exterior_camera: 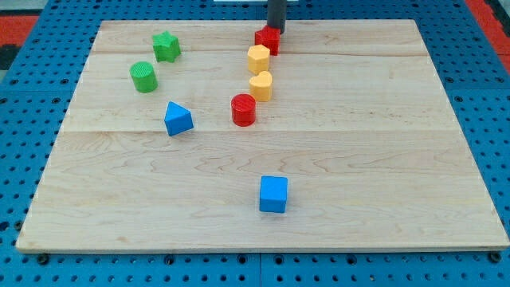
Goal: Push the red star in between blue triangle and green circle
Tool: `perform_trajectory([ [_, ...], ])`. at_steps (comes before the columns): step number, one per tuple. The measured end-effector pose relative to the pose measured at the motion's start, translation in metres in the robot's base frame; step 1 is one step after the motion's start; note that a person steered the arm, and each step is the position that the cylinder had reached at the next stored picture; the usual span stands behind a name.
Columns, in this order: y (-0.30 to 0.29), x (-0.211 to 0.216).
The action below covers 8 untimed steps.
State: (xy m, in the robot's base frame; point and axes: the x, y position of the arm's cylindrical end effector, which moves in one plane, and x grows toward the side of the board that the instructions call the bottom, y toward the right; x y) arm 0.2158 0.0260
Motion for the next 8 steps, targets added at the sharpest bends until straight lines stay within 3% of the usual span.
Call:
perform_trajectory([
  [1, 0.054, -0.003],
  [2, 0.047, 0.010],
  [4, -0.057, 0.014],
  [6, -0.082, 0.032],
  [7, -0.030, 0.026],
  [8, -0.038, 0.035],
])
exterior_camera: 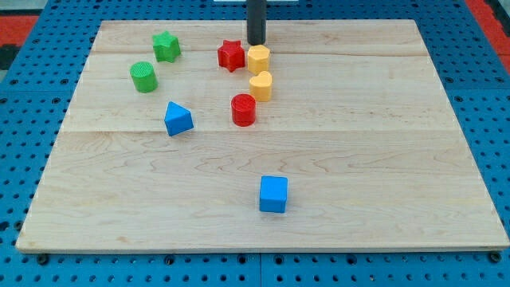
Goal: Push the red star in between blue triangle and green circle
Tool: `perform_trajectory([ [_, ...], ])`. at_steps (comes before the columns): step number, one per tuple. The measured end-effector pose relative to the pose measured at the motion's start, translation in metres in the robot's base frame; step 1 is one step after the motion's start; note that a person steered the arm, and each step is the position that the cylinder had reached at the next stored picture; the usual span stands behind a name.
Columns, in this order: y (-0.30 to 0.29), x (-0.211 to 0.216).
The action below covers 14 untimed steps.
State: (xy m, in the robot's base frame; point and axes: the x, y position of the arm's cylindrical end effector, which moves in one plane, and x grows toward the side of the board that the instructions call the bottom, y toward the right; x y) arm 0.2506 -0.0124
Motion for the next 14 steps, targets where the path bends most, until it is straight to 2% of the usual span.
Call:
perform_trajectory([
  [2, -0.077, 0.046],
  [3, -0.078, 0.037],
  [4, -0.038, 0.043],
  [5, -0.035, 0.062],
  [6, -0.056, 0.085],
  [7, -0.064, 0.086],
  [8, -0.099, 0.099],
  [9, -0.076, 0.081],
  [10, -0.084, 0.075],
  [12, -0.128, 0.093],
  [14, -0.133, 0.129],
])
